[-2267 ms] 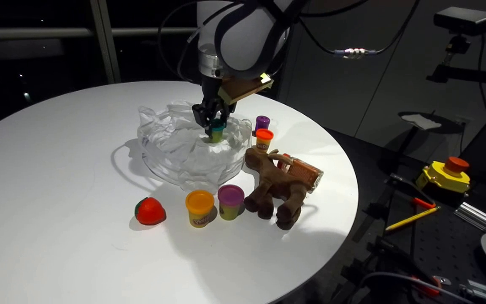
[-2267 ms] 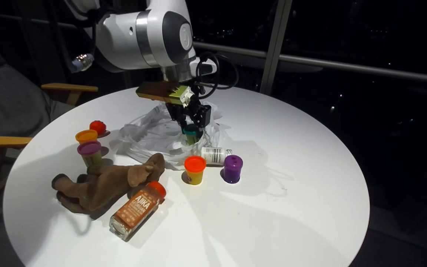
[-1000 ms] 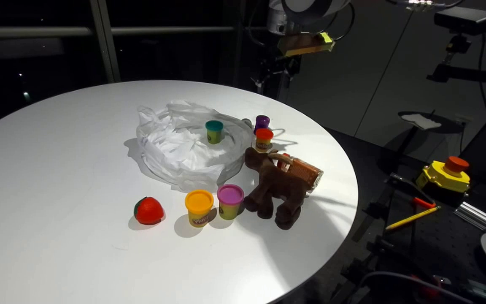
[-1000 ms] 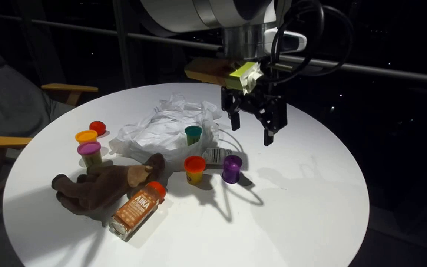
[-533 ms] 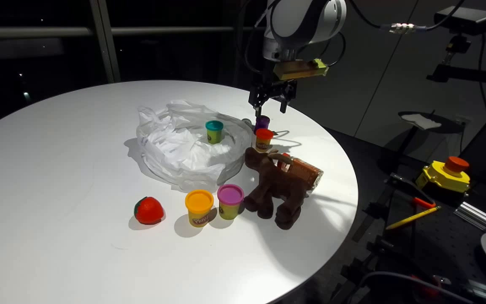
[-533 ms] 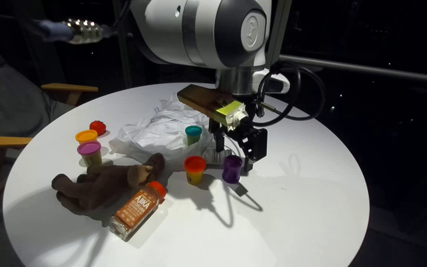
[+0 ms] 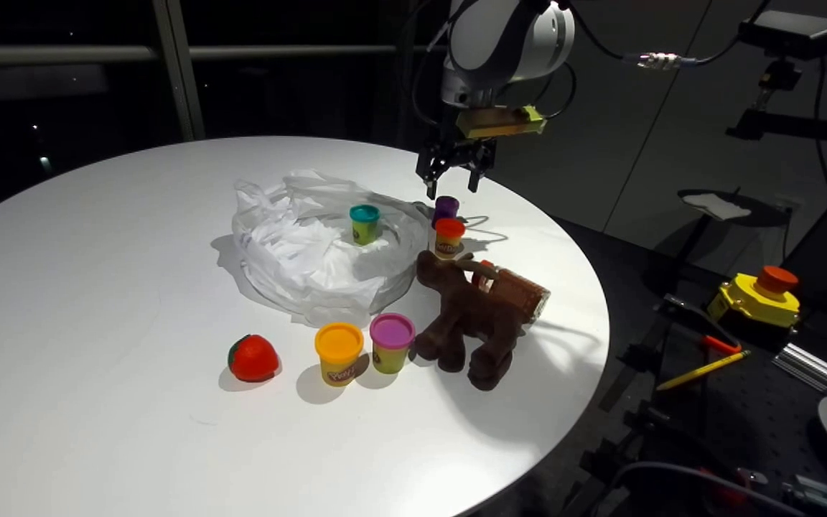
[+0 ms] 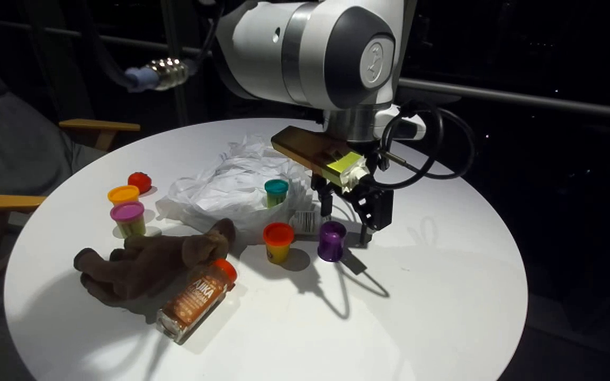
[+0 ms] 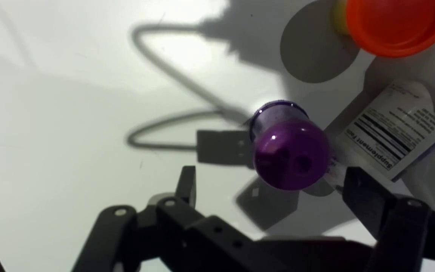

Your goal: Place the containers, strawberry toy and deer toy inside the white plastic bag

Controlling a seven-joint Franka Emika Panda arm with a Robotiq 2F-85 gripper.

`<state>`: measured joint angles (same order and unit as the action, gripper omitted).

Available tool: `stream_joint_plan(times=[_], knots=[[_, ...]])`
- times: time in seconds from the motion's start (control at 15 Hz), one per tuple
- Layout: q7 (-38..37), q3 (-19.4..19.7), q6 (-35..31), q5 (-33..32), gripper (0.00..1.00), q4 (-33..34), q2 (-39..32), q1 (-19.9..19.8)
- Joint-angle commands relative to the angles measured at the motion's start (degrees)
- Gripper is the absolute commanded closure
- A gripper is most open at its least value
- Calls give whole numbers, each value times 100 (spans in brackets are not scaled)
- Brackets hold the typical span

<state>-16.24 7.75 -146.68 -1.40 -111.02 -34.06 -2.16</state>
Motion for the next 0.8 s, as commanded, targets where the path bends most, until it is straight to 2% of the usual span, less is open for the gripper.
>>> stream_joint_plan(times=[0.0,0.27,0.4,0.73], knots=[[293,-173,98,319,0,288,-184,-178],[382,-198,142,451,0,335,-250,-228],[371,-189,207,477,26,345,-244,-241],[476,-262,386,602,65,217,-18,-373]])
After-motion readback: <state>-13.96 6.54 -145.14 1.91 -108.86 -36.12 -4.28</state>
